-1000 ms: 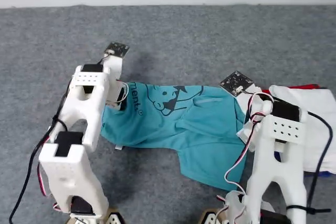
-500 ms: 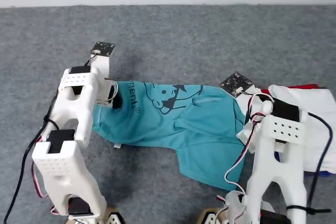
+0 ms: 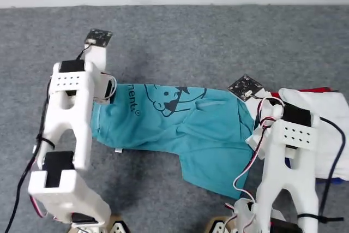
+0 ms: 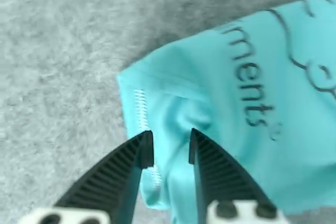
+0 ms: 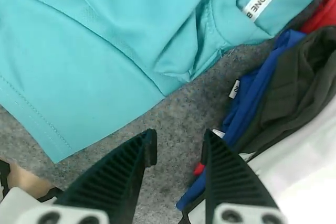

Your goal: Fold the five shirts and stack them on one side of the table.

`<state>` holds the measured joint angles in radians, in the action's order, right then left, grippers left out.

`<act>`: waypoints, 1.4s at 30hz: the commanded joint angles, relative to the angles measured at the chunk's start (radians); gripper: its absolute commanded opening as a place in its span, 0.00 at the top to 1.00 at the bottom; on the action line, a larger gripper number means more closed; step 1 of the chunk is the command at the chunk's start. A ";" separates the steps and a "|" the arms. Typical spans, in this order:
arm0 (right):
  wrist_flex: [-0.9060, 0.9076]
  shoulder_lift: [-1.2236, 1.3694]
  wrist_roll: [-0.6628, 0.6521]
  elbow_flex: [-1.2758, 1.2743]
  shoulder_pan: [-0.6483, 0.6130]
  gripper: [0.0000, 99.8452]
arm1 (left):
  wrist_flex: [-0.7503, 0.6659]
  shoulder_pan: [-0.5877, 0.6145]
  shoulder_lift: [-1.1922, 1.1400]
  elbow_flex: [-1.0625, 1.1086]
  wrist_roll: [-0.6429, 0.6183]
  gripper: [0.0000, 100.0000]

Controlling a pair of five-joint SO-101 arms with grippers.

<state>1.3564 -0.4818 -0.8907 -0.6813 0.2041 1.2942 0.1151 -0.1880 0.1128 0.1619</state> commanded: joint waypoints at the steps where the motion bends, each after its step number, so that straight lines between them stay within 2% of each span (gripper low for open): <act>1: 0.005 -0.030 0.011 -0.014 -0.012 0.85 | 0.012 -0.051 0.058 0.005 -0.011 0.88; 7: -0.007 -0.030 0.028 -0.083 -0.012 0.85 | 0.014 -0.123 0.020 0.039 -0.011 0.88; 13: -0.038 -0.030 0.084 -0.072 -0.022 0.84 | 0.041 -0.120 0.017 0.033 -0.005 0.88; 18: -0.209 -0.021 0.230 -0.068 -0.136 0.84 | 0.046 -0.120 0.008 0.038 -0.005 0.88; 22: -0.277 -0.019 0.327 -0.061 -0.259 0.84 | 0.077 -0.120 0.012 0.038 -0.005 0.88; 25: -0.334 -0.005 0.373 -0.049 -0.288 0.83 | 0.074 -0.120 0.006 0.038 -0.005 0.88; 28: -0.409 0.058 0.379 -0.046 -0.286 0.77 | 0.069 -0.120 0.006 0.038 -0.005 0.88; 33: -0.506 0.203 0.384 -0.005 -0.289 0.75 | -0.060 -0.101 0.006 0.079 -0.008 0.88; 37: -0.496 0.271 0.448 0.061 -0.289 0.75 | -0.199 -0.081 0.006 0.154 -0.009 0.88; 42: -0.466 0.272 0.445 0.086 -0.292 0.75 | -0.304 -0.081 0.006 0.231 -0.008 0.88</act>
<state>0.8807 -0.2117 -0.4580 -0.6368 -0.0813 1.0487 0.0245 -0.1880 0.3261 0.1603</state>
